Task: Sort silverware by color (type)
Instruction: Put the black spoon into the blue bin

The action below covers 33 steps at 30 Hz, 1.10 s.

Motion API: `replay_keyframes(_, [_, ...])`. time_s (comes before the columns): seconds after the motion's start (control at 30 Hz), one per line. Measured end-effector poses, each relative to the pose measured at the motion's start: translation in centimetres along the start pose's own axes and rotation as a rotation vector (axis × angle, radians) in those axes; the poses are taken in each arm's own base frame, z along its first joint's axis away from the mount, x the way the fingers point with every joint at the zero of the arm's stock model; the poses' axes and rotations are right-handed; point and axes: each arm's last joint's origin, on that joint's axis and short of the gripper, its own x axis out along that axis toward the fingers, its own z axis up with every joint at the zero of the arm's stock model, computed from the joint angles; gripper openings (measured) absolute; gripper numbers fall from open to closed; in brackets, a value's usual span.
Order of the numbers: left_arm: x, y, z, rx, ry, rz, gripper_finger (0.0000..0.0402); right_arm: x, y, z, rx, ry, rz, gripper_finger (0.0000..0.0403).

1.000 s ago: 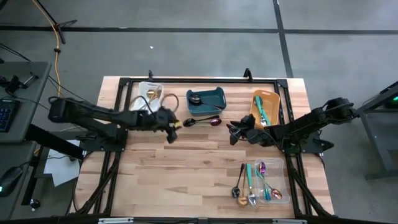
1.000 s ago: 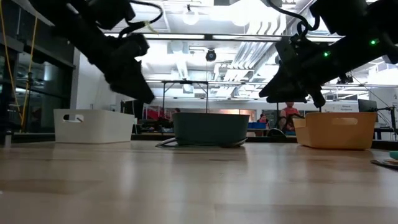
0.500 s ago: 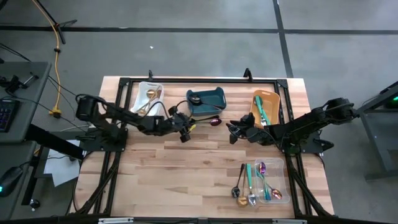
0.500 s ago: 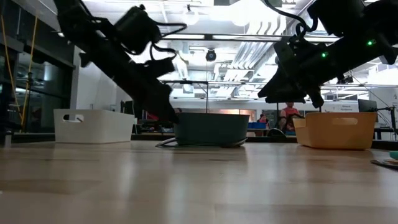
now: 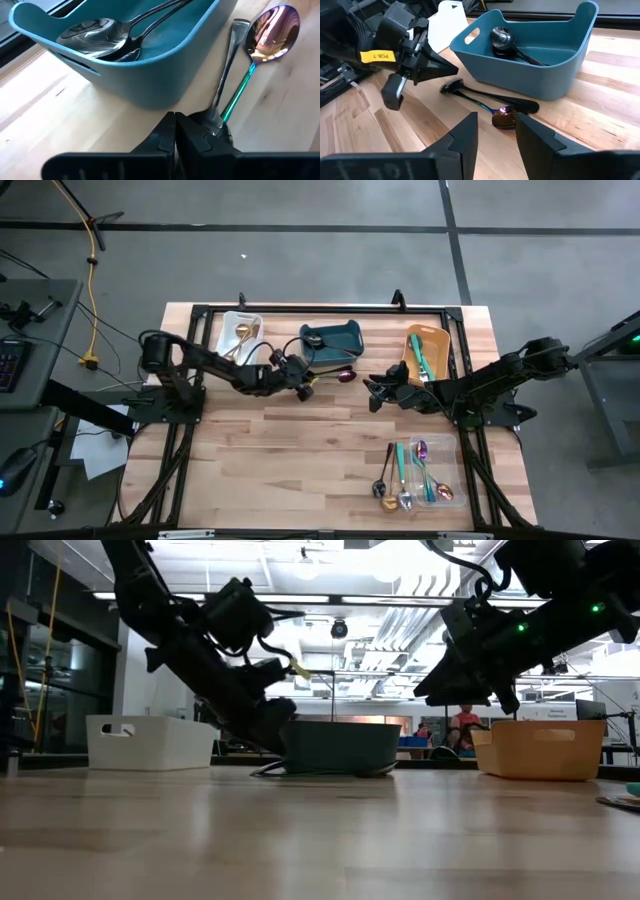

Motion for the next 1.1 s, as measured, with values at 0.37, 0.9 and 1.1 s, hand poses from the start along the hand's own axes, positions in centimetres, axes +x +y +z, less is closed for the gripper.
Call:
replay_keyframes(0.37, [0.7,-0.9,-1.1,0.006,0.004,-0.013,0.0001,0.0,0.0,0.0,0.002,0.002,0.005,0.0124])
replay_keyframes(0.9, [-3.0,-4.9,-2.5,0.11,-0.007,-0.127,0.0,0.0,0.1,0.0,-0.005,0.009,0.014,0.0124])
replay_keyframes(1.1, [-5.0,-4.7,0.5,0.203,-0.075,-0.161,0.0,0.0,0.1,0.0,-0.005,0.006,0.015,0.0124])
